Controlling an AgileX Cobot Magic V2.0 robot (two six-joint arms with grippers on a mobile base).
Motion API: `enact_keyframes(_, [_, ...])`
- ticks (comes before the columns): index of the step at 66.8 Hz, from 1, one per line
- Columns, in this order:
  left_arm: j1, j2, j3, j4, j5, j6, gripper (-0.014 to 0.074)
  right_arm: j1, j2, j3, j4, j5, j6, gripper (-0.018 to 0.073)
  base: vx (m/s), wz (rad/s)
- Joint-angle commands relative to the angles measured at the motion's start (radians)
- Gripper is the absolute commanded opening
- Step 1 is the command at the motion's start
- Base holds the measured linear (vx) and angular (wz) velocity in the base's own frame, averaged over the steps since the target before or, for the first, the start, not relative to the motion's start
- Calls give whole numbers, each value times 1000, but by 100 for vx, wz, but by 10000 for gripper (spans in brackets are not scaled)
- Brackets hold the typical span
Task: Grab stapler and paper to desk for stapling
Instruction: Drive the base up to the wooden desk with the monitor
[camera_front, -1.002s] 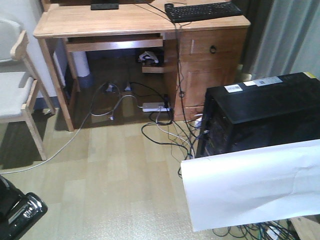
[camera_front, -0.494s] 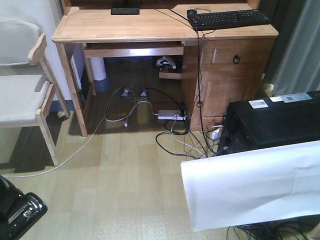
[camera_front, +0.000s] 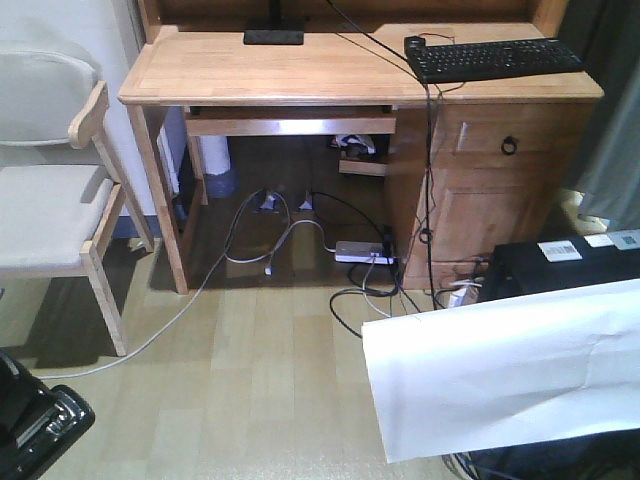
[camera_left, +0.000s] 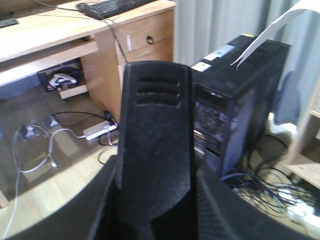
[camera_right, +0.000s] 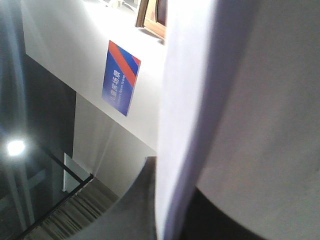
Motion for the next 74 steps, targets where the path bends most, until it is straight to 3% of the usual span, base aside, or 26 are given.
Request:
enact_keyframes(1, [-2, 11, -32, -30, -111, -6, -7, -6, 6, -29, 6, -63, -15, -5, 23, 12])
enact_keyframes(74, [-2, 11, -32, -30, -111, -6, -7, -6, 6, -29, 6, -63, -15, -5, 24, 9])
